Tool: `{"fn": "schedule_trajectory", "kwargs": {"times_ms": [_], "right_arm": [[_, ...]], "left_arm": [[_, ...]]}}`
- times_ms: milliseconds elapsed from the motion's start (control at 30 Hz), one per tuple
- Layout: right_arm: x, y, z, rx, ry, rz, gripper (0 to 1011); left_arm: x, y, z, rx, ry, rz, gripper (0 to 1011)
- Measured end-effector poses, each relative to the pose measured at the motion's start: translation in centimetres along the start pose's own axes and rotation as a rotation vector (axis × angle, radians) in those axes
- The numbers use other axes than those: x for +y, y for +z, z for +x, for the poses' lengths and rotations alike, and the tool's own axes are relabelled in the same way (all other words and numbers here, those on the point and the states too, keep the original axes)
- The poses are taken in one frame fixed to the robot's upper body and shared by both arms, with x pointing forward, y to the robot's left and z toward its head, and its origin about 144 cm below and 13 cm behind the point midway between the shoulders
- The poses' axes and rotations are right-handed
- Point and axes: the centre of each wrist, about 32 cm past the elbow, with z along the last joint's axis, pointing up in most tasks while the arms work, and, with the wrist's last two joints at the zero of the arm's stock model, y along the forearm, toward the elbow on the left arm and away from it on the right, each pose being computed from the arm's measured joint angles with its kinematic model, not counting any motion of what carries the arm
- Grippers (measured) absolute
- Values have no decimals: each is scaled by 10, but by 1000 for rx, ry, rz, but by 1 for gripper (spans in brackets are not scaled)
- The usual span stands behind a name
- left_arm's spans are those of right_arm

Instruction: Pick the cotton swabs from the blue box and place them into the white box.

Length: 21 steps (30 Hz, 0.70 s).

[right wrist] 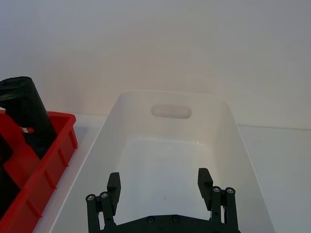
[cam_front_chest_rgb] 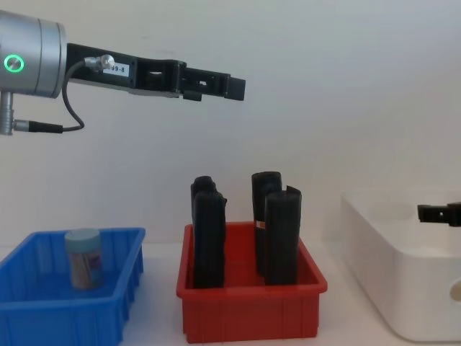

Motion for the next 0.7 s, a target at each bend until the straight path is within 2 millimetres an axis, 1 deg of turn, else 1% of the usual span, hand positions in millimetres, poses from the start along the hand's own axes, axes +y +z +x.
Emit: {"fn": "schedule_trajectory", "kwargs": {"times_ms": [33,267,700], "right_arm": [[0,0,0,0,0,2,1001],[-2,0,0,-5,-5,38,1002],[-15,2,-1,-37,-32,134,1001]], "left_arm": [[0,0,0,0,0,0,1004],[0,0,0,0,0,0,1004],[0,0,0,0,0,0,1004]]}}
